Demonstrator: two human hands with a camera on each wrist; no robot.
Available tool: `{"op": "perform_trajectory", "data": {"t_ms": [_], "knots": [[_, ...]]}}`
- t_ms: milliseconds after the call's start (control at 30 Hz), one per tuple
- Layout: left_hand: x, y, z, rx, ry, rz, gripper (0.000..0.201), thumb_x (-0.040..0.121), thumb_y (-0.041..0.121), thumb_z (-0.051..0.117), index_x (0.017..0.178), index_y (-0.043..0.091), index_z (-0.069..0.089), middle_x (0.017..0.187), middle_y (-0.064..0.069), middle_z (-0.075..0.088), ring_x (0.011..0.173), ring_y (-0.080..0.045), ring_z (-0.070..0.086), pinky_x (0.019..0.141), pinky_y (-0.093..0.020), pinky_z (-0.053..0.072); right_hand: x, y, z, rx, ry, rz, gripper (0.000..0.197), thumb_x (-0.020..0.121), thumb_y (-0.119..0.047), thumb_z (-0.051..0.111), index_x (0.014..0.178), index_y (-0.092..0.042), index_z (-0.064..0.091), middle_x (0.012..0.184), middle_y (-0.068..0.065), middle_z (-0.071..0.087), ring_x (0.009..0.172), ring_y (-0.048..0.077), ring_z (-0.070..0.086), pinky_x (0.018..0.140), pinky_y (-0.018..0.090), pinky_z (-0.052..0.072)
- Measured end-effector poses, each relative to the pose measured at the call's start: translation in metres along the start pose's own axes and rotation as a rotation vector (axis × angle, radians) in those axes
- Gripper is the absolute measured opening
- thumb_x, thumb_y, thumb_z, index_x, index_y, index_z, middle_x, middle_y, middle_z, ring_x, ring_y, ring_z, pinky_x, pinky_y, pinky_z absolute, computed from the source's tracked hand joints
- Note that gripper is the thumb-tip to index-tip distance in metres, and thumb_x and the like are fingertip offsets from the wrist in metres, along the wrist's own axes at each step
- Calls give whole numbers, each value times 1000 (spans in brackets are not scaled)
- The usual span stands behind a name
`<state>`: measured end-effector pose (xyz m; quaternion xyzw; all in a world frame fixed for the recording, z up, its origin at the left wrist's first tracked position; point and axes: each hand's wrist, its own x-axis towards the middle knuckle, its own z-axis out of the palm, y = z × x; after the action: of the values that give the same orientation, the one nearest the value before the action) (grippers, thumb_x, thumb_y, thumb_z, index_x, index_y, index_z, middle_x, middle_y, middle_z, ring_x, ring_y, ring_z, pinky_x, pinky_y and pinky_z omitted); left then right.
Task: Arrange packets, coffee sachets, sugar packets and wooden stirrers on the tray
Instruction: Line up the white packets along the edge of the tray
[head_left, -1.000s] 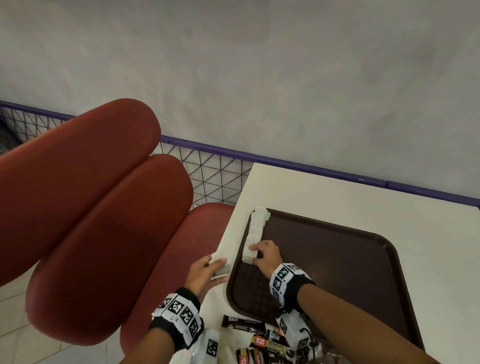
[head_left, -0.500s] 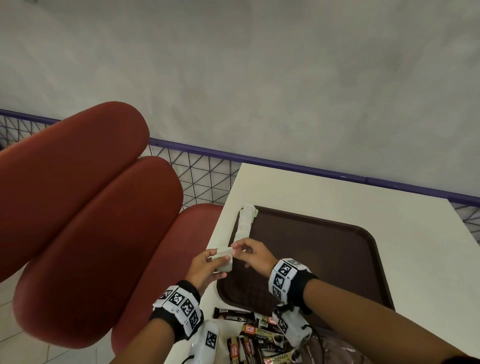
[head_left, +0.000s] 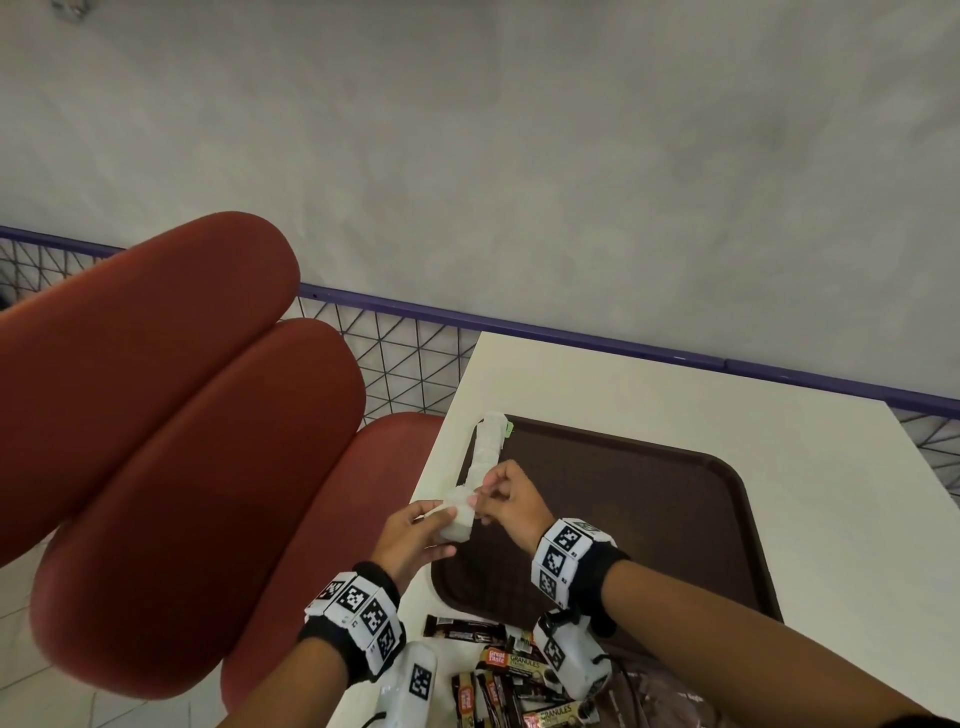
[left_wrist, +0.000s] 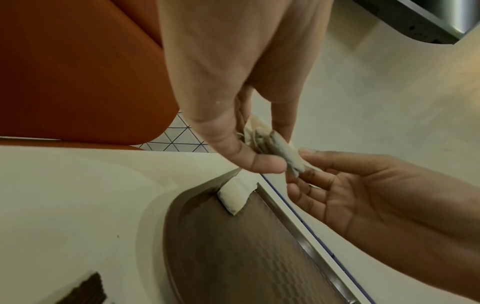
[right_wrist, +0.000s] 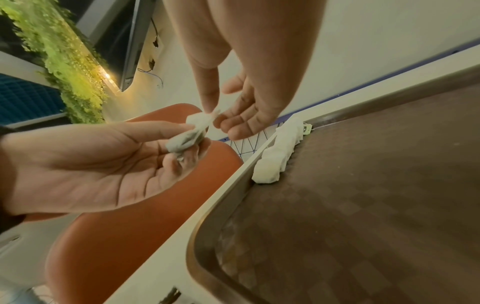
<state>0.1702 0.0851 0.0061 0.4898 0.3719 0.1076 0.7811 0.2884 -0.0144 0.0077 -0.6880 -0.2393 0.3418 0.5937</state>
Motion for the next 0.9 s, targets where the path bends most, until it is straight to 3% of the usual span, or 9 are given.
{"op": "perform_trajectory", "data": {"t_ms": [133,233,300,400,467,533,667,800,900], "knots": [[0,-1,2,-8,2,-1,3,88,5,60,91,4,59,84,-16,65,68,-21,65,50,-22,53,-2,3,0,-52,-102,-4,13,83,6,61,90,-5,63,86,5,61,78,13,56,64,15,50],[2,-2,1,-9,4,-12,3,89,6,60,91,4,58,84,-17,66,60,-17,67,50,-22,54,3,6,-3,-98,-41,-4,22,82,6,61,104,4,66,97,16,64,87,17,57,70,12,51],[5,-2,-3,-16,20,-13,4,89,7,60,91,4,58,86,-17,65,63,-18,67,52,-22,55,7,7,-4,-98,45,-8,22,81,6,62,102,1,66,99,21,64,87,21,57,70,14,51],[8,0,-11,-18,60,-2,3,90,6,59,90,3,58,86,-16,65,63,-19,67,54,-23,56,14,12,-8,-133,143,11,23,79,3,66,89,-17,63,97,10,60,84,21,57,79,27,50],[9,0,-17,-22,88,3,3,90,5,57,89,3,58,89,-18,64,68,-22,67,55,-24,57,17,15,-10,-212,180,41,24,79,3,65,88,-19,59,94,6,55,81,19,54,79,30,50],[10,-1,-22,-16,108,5,4,90,5,57,89,3,59,94,-19,63,78,-26,66,57,-24,58,20,19,-11,-286,156,69,26,80,7,61,93,-16,57,96,5,53,80,16,53,74,25,49],[10,-4,-32,14,143,25,14,89,9,60,100,2,62,102,-15,66,94,-24,62,68,-27,55,25,26,-7,-392,72,109,33,80,13,54,107,-5,59,97,4,52,68,3,50,53,4,43],[12,-7,-40,23,167,50,17,85,10,65,102,3,65,102,-13,65,100,-23,59,74,-28,52,31,34,3,-411,79,132,35,81,10,56,110,-8,59,101,5,52,83,14,53,65,12,42],[13,-8,-42,37,175,59,15,84,7,66,99,6,66,98,-9,64,93,-17,59,76,-27,51,33,39,8,-448,68,113,37,80,11,57,113,-5,57,105,4,49,93,15,51,68,5,41]]}}
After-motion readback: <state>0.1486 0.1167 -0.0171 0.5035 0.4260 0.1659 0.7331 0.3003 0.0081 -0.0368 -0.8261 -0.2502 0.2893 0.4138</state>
